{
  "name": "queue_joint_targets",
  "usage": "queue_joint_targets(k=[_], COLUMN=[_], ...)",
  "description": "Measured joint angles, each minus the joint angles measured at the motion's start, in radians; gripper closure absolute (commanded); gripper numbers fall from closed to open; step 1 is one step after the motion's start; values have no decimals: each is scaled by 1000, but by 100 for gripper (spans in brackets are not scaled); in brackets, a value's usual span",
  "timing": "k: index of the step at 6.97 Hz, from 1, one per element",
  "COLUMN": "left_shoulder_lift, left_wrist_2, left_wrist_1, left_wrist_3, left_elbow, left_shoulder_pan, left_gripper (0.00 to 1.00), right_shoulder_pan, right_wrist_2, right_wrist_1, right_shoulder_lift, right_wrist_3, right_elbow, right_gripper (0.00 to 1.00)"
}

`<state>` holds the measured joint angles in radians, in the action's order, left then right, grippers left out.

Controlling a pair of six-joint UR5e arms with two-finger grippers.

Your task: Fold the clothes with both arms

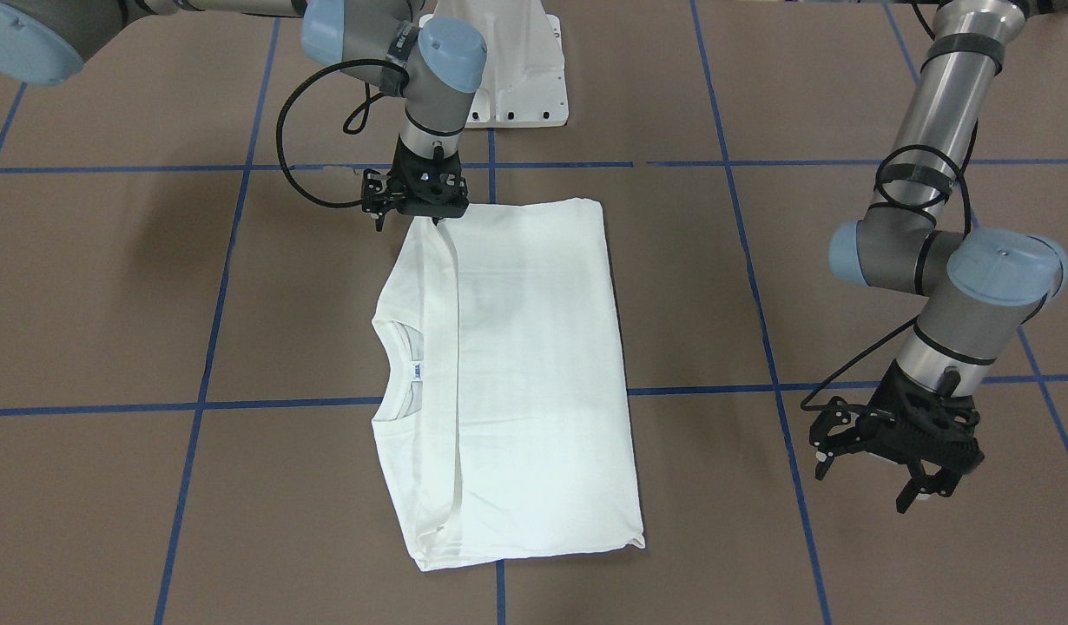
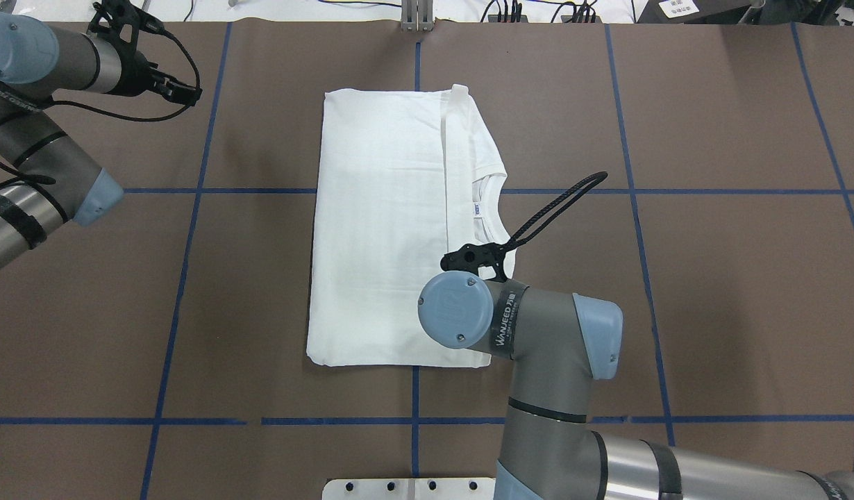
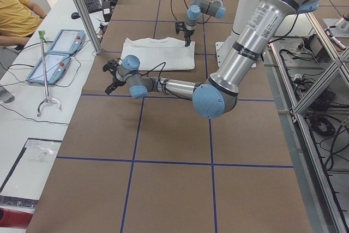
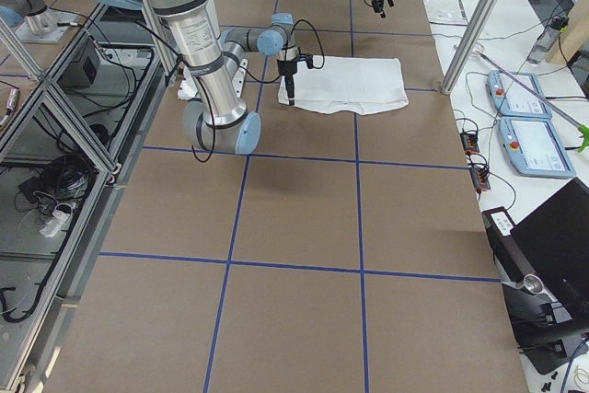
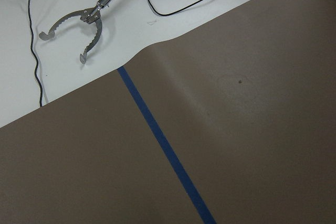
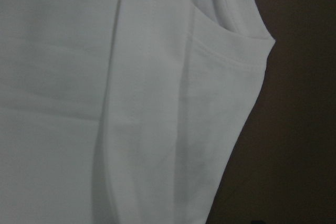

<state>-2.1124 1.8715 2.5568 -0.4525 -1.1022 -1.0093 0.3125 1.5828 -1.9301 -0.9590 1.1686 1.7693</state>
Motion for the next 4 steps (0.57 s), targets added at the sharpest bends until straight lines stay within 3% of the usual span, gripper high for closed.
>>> queue_joint_targets(k=[2,4], left_shoulder_lift=[0,0], left_wrist_2=[0,1], left_wrist_1=[0,0], left_wrist_3=[0,0], left_elbow=[0,0], left_shoulder_pan=[1,1], left_gripper=[0,0], right_shoulder_pan=[10,20], right_wrist_2=[-1,-2], right_wrist_1=[-9,12], right_shoulder_lift=[-97,-138], right_wrist_3=[-34,-46], right_elbow=[90,136], right_gripper=[30,30])
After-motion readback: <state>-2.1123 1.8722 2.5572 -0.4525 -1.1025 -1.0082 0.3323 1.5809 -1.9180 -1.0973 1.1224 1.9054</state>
